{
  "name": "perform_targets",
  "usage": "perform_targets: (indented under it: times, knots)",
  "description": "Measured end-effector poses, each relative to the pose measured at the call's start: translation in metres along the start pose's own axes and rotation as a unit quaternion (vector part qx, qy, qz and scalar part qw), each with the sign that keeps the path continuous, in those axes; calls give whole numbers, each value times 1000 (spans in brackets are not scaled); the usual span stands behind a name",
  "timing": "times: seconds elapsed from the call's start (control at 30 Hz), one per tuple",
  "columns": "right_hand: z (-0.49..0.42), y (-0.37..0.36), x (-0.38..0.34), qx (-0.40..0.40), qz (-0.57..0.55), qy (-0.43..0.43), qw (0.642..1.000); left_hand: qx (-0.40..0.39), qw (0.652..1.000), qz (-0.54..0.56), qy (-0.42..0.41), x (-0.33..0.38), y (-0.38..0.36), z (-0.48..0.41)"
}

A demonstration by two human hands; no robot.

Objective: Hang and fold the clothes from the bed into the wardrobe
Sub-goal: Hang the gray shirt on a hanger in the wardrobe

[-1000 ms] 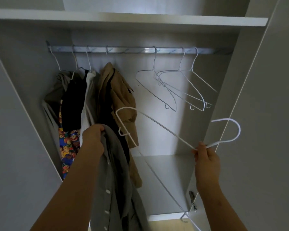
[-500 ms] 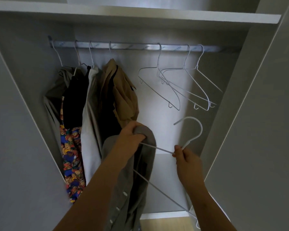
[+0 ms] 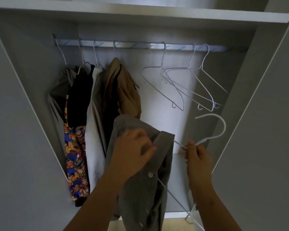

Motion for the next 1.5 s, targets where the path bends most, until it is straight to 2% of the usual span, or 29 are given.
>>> perform_targets:
  times: [0.03,0.07,0.13,0.2,0.4,0.5,0.57,0.6,0.67,0.8,0.87,0.97,1.13,1.2,1.3,1.5]
  knots:
    - [0,1,-2,-2,-4,9,1000,66,996,-56,-21,6,11,-3]
    - [0,0,-5,-3,-9,17,1000,85,991,-98,-32,11,15,-7]
    - [0,0,-11,-9,-16,35,999,35,986,-159,-45,17,7,-16]
    - [1,-1,-15,-20,-13,51,998,-2,986,-162,-47,18,0,-21]
    - [-5,7,-31,-18,-15,107,994,71,989,-106,-79,26,3,-23]
    - [-13,17,-36,35,-15,137,990,88,994,-62,-12,16,3,-25]
    - [-13,29,-35,90,-51,136,985,112,992,-23,53,2,9,-28]
    - [-11,31,-32,92,-75,128,985,131,989,-5,73,-5,14,-30]
    - [-7,27,-20,43,-80,108,990,162,981,35,98,-14,27,-33]
    - [2,-9,16,-135,33,24,990,185,967,143,104,-22,48,-35]
    - [1,-21,30,-168,75,-16,983,191,963,169,89,-22,56,-37]
    - [4,-41,37,-228,122,-29,965,181,961,194,72,-22,62,-38]
    - [21,-71,26,-350,79,-1,933,153,962,220,54,-21,63,-35]
    - [28,-80,21,-375,37,-8,926,159,958,231,52,-23,66,-34]
    - [30,-86,24,-366,-30,-66,928,169,951,252,58,-28,70,-33]
    - [25,-92,41,-363,183,37,913,161,953,253,43,-28,72,-32]
Point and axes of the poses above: each hand's wrist, its own z-axis away from the middle knuckle, its own y-axis out of the back of the hand, x = y × z, the point moved 7 cm from there along -z, towards the middle knuckle, and after that the axes turned 5 degrees about x, right-handed, at the moved point
